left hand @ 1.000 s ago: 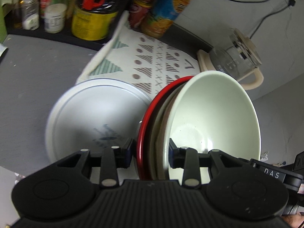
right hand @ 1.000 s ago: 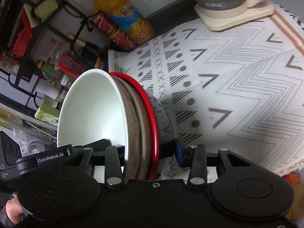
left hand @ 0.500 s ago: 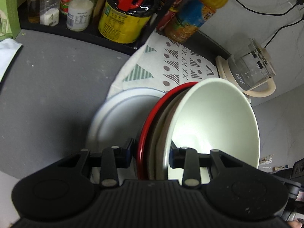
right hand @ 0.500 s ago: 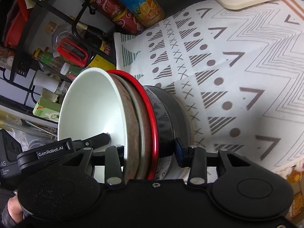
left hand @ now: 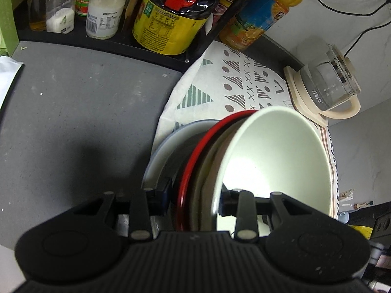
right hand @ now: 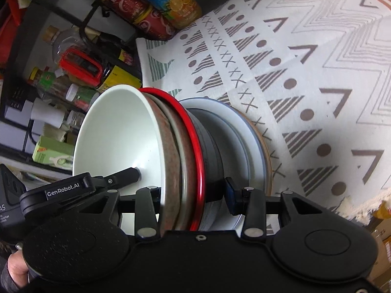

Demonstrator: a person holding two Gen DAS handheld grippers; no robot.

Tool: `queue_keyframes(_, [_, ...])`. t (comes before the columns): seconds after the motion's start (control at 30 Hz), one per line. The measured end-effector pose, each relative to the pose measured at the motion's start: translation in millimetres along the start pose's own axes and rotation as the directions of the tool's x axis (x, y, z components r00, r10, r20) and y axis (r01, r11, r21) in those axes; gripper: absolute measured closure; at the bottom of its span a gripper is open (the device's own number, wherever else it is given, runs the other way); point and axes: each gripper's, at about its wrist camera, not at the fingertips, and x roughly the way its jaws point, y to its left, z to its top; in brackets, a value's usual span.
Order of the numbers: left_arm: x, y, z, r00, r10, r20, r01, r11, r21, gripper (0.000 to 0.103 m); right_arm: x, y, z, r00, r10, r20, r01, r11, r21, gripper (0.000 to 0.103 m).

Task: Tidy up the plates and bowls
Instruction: 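Lift the red bowl stack with both tools and lower it onto the plates, then open both tools and pull them back from the stack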

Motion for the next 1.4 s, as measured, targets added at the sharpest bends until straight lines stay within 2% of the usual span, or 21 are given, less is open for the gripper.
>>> queue_keyframes(0.07, [2, -2, 2, 1.0, -0.011, -0.001, 0.011, 1.0, 0.027, 0.069, 1, -1, -1, 1.0, -0.011, 0.01, 0.01, 1.0, 0.015, 0.063])
queue_keyframes(0.2, [9, -1, 4, 0.999, -0.04, -0.028, 0.04, 0.999, 0.008, 0.069, 4, -8, -5, 0.999, -0.042, 0.019, 0.041, 0.997, 0.066, 0.063])
queue_keyframes(0.5, [6, 6, 6, 0.996, -0.08, -0.035, 0.079, 0.997, -0.024, 0.069, 2, -11, -9, 0.999, -0.033, 0.041, 0.029, 0.995, 0.094, 0.057])
queue_keyframes(0.7, [-3, 4, 3, 1.0, -0.025, -0.003, 0.025, 1.0, 0.001, 0.067, -8, -8, -9, 0.998, -0.007, 0.063, 0.002, 0.998, 0.068, 0.055])
queue_keyframes(0.8, [-11, 2, -1, 1.0, 0.003, 0.018, -0.004, 1.0, 0.023, 0.061, -22, -6, -8, 0.994, 0.015, 0.107, -0.021, 0.998, 0.056, 0.049])
queue_keyframes(0.9, [-21, -2, -5, 0.998, 0.042, 0.045, -0.044, 0.999, 0.033, 0.054, -40, -1, -10, 0.988, -0.009, 0.154, 0.008, 1.0, 0.007, 0.049])
queue_keyframes(0.97, [-31, -6, -9, 0.995, 0.062, 0.073, -0.066, 0.997, 0.045, 0.046, -53, 2, -12, 0.983, -0.016, 0.181, 0.022, 0.999, -0.032, 0.045])
queue_keyframes(1.07, [-50, -16, -16, 0.986, 0.096, 0.137, -0.106, 0.992, 0.069, 0.038, -73, 5, -18, 0.978, -0.009, 0.208, 0.027, 0.996, -0.085, 0.035])
queue_keyframes(1.13, [-64, -22, -22, 0.981, 0.092, 0.173, -0.106, 0.991, 0.076, 0.031, -88, 7, -22, 0.974, -0.017, 0.224, 0.044, 0.992, -0.116, 0.023])
queue_keyframes(1.17, [-70, -26, -25, 0.977, 0.092, 0.192, -0.109, 0.991, 0.08, 0.029, -97, 8, -25, 0.971, -0.019, 0.239, 0.052, 0.99, -0.134, 0.021])
queue_keyframes(1.4, [-102, -53, -54, 0.956, 0.113, 0.27, -0.14, 0.986, 0.085, 0.023, -139, 2, -45, 0.953, -0.004, 0.304, 0.068, 0.977, -0.201, 0.011])
